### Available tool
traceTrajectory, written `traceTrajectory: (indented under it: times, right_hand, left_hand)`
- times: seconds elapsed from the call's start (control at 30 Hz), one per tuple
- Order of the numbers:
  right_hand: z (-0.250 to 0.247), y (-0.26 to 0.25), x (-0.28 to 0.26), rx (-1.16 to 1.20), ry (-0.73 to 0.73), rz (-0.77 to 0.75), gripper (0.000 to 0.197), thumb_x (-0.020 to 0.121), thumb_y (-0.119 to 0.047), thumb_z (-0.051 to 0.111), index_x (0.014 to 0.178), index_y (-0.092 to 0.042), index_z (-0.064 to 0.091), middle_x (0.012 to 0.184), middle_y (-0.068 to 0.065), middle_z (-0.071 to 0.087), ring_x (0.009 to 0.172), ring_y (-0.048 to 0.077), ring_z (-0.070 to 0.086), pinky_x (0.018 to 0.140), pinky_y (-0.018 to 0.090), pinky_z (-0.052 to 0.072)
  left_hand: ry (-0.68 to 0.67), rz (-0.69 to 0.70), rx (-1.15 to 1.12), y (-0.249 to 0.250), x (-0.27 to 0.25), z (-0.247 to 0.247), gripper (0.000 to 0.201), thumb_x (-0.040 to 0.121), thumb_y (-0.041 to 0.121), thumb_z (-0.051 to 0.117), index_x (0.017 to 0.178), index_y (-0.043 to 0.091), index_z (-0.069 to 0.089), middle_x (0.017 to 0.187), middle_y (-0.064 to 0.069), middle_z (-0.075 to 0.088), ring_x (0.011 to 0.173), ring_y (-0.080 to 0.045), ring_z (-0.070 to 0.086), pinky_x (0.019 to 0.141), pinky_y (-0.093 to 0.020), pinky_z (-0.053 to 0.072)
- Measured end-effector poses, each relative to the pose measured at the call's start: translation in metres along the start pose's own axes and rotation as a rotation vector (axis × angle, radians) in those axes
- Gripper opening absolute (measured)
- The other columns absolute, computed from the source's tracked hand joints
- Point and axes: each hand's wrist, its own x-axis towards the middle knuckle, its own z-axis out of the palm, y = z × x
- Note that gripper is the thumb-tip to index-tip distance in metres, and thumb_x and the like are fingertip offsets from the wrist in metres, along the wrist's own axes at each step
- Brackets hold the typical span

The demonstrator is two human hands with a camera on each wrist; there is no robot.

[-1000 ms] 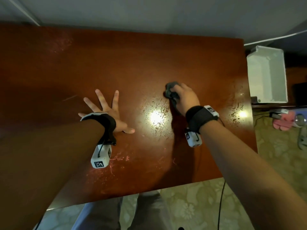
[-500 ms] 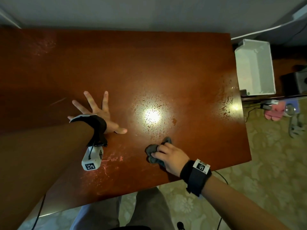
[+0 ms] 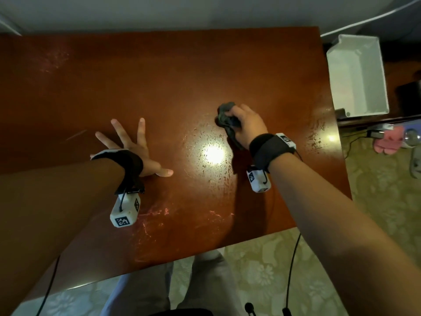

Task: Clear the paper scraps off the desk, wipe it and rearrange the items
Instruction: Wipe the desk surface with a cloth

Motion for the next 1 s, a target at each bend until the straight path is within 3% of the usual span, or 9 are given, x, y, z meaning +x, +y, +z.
traceTrajectory:
  times: [0.13, 0.27, 0.43, 0.53, 0.67, 0.73, 0.87, 1.0]
  right_hand:
    - [0.025, -0.003, -0.068, 0.014, -0.032, -0.043, 0.032, 0.085, -0.007, 0.064, 0.114, -0.020, 0.061, 0.116, 0.002, 0.057, 0.103, 0.026, 0.054, 0.086, 0.033, 0.048]
    - [0.057, -0.009, -0.165, 0.043, -0.169, -0.057, 0.033, 0.085, -0.013, 0.066, 0.114, -0.025, 0.061, 0.120, -0.002, 0.058, 0.106, 0.019, 0.055, 0.094, 0.034, 0.049]
    - [0.085, -0.010, -0.234, 0.052, -0.281, -0.159, 0.040, 0.079, -0.001, 0.063, 0.114, -0.020, 0.060, 0.112, 0.005, 0.057, 0.095, 0.026, 0.053, 0.072, 0.038, 0.054]
    - [0.078, -0.007, -0.221, -0.014, -0.307, -0.205, 0.046, 0.073, 0.002, 0.069, 0.113, -0.020, 0.062, 0.112, 0.006, 0.058, 0.094, 0.027, 0.056, 0.071, 0.040, 0.056]
    - [0.046, 0.004, -0.169, 0.013, -0.133, 0.021, 0.035, 0.082, -0.005, 0.068, 0.115, -0.018, 0.063, 0.123, 0.007, 0.057, 0.108, 0.027, 0.056, 0.092, 0.042, 0.053]
    - [0.032, 0.010, -0.133, 0.028, -0.045, 0.111, 0.031, 0.086, -0.009, 0.064, 0.116, -0.018, 0.061, 0.124, 0.005, 0.055, 0.111, 0.026, 0.054, 0.097, 0.041, 0.050]
    - [0.018, 0.011, -0.080, 0.062, 0.035, 0.185, 0.035, 0.085, -0.003, 0.061, 0.117, -0.016, 0.059, 0.118, 0.006, 0.055, 0.107, 0.030, 0.055, 0.094, 0.042, 0.050]
    - [0.022, 0.003, -0.079, 0.063, 0.068, 0.185, 0.038, 0.085, 0.001, 0.059, 0.118, -0.017, 0.058, 0.119, 0.008, 0.055, 0.108, 0.034, 0.053, 0.092, 0.043, 0.050]
  left_hand:
    - [0.010, 0.005, 0.014, 0.000, -0.004, 0.000, 0.151, 0.042, 0.088, 0.070, 0.104, 0.044, -0.060, 0.130, -0.016, -0.063, 0.132, -0.060, -0.033, 0.105, -0.079, 0.011]
    - [0.013, 0.001, 0.023, -0.001, -0.003, -0.001, 0.154, 0.039, 0.091, 0.068, 0.115, 0.043, -0.057, 0.129, -0.018, -0.063, 0.132, -0.060, -0.033, 0.106, -0.079, 0.010]
    - [0.016, 0.012, 0.020, -0.003, -0.002, 0.000, 0.156, 0.038, 0.091, 0.067, 0.119, 0.042, -0.057, 0.128, -0.018, -0.064, 0.131, -0.060, -0.034, 0.106, -0.079, 0.008]
    - [0.027, 0.021, 0.027, -0.003, -0.002, 0.001, 0.156, 0.038, 0.091, 0.068, 0.119, 0.042, -0.056, 0.129, -0.018, -0.063, 0.132, -0.059, -0.034, 0.107, -0.078, 0.007]
    - [0.025, 0.025, 0.017, -0.002, -0.003, 0.001, 0.153, 0.040, 0.090, 0.069, 0.108, 0.043, -0.059, 0.129, -0.017, -0.063, 0.132, -0.059, -0.033, 0.106, -0.079, 0.008]
    - [0.021, 0.021, 0.024, -0.002, -0.003, 0.000, 0.154, 0.039, 0.090, 0.068, 0.111, 0.043, -0.059, 0.129, -0.017, -0.063, 0.132, -0.060, -0.033, 0.106, -0.079, 0.009]
    - [0.025, 0.010, 0.032, -0.001, -0.004, 0.001, 0.156, 0.041, 0.090, 0.068, 0.125, 0.041, -0.054, 0.132, -0.019, -0.060, 0.133, -0.060, -0.031, 0.106, -0.079, 0.009]
    - [0.040, 0.026, 0.035, -0.001, -0.005, 0.003, 0.156, 0.042, 0.090, 0.069, 0.129, 0.040, -0.052, 0.134, -0.021, -0.058, 0.132, -0.062, -0.030, 0.106, -0.079, 0.008]
